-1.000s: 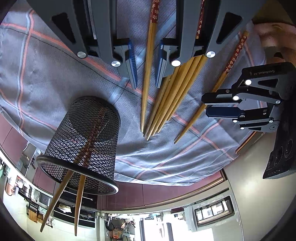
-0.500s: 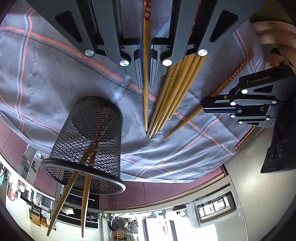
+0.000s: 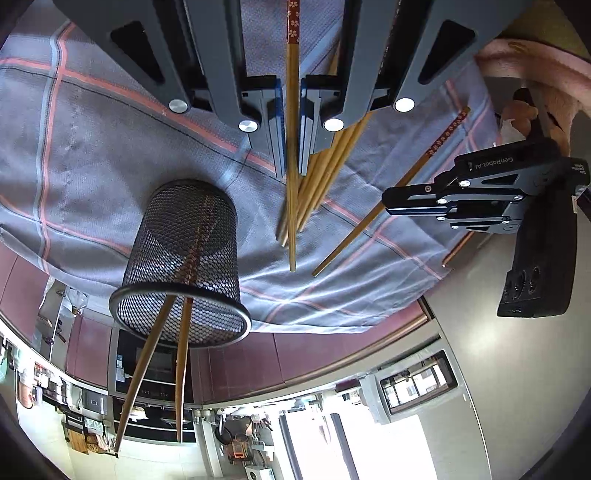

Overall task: Organize utensils
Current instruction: 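Grasp and lift a chopstick with the right tool while the left tool grasps and lifts another, then lower the chopstick into the mesh cup and open the right tool while the left tool releases its chopstick there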

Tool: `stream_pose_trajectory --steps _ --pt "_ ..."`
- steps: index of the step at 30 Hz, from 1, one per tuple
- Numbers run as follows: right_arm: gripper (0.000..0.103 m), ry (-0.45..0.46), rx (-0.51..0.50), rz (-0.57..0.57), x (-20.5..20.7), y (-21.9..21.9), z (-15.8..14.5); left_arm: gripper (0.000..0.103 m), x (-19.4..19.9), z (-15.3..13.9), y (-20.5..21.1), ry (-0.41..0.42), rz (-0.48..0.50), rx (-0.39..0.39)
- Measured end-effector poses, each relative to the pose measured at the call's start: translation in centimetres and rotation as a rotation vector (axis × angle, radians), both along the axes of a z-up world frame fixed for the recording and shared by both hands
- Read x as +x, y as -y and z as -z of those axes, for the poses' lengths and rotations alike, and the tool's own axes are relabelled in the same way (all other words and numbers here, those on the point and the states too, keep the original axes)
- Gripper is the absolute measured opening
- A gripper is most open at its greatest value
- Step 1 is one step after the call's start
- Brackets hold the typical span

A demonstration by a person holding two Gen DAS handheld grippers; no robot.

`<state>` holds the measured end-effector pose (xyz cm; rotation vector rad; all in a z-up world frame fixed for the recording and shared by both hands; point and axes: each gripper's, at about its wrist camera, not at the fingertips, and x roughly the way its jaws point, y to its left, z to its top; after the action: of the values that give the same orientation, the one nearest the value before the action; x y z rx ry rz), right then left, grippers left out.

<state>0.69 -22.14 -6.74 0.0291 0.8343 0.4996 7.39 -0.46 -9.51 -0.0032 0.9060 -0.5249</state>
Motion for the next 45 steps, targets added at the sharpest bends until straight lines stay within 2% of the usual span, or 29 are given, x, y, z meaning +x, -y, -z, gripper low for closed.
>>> stream_pose_trajectory --steps 10,17,26,39,45 --pt "0.005 0.096 0.081 0.014 -1.0 1.5 -3.4 0.008 -1.1 -3.9 -1.1 0.059 0.043 -0.123" --pt "0.005 0.172 0.127 0.032 -1.4 2.9 -5.9 0.008 -1.8 -7.5 -1.4 0.132 0.073 -0.210" --pt "0.005 0.259 0.134 0.048 -1.1 3.9 -8.7 0.008 -1.5 -11.5 -1.1 0.204 0.086 -0.282" --pt "0.005 0.377 0.117 0.094 -0.1 6.2 -13.5 0.008 1.7 -17.0 1.1 0.290 0.110 -0.331" --pt "0.005 0.411 0.121 0.145 1.4 7.8 -15.2 0.008 3.8 -19.0 2.6 0.320 0.099 -0.310"
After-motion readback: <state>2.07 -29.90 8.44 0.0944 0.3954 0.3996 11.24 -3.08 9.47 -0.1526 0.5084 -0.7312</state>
